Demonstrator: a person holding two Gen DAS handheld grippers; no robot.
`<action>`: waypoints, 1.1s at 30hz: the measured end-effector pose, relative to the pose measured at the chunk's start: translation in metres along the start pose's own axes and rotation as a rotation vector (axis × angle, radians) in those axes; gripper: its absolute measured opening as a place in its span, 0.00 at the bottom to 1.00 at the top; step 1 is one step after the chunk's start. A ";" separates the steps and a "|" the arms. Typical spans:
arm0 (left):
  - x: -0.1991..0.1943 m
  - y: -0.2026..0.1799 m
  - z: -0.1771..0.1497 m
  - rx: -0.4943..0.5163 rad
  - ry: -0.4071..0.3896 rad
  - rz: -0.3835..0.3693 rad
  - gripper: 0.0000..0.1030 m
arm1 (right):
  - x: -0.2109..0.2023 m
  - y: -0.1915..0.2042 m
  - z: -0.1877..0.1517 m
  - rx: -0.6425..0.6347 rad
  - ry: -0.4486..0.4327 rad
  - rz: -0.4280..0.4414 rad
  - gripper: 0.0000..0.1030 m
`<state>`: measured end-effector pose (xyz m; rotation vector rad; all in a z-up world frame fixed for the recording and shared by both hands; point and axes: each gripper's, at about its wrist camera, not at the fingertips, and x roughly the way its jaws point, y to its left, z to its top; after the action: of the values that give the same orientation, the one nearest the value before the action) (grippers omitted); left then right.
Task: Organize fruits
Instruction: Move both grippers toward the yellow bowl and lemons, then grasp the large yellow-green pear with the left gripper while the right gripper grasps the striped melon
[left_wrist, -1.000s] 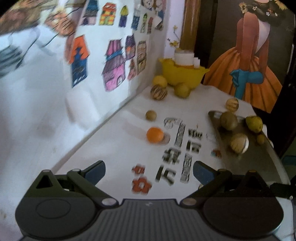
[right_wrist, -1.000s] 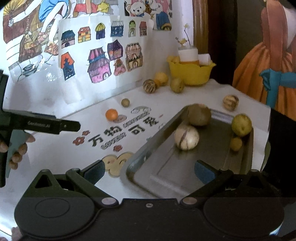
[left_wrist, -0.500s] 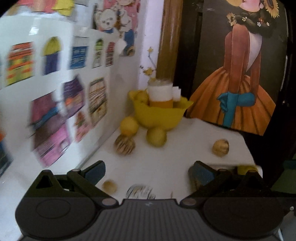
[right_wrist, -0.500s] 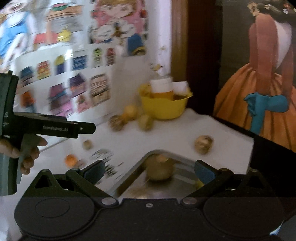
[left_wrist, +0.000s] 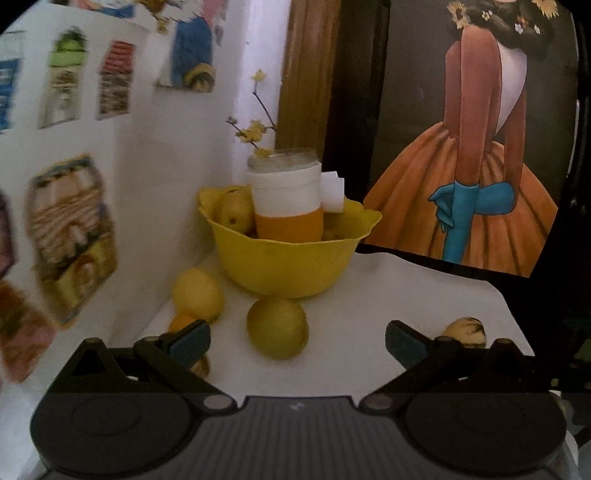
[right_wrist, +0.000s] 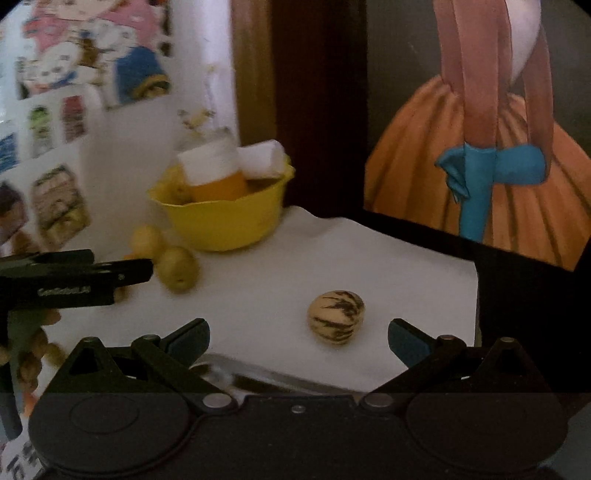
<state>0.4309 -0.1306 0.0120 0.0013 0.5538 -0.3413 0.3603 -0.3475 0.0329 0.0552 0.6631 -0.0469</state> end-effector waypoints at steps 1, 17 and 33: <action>0.007 -0.002 0.001 0.007 0.003 -0.004 1.00 | 0.009 -0.003 0.001 0.011 0.012 -0.009 0.99; 0.065 -0.014 -0.004 0.088 0.012 -0.006 1.00 | 0.094 -0.012 0.009 0.136 0.161 -0.073 0.87; 0.073 0.005 -0.014 0.074 -0.023 -0.068 0.92 | 0.118 -0.003 0.013 0.137 0.219 -0.129 0.73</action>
<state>0.4832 -0.1477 -0.0379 0.0502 0.5194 -0.4275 0.4612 -0.3540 -0.0293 0.1512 0.8809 -0.2129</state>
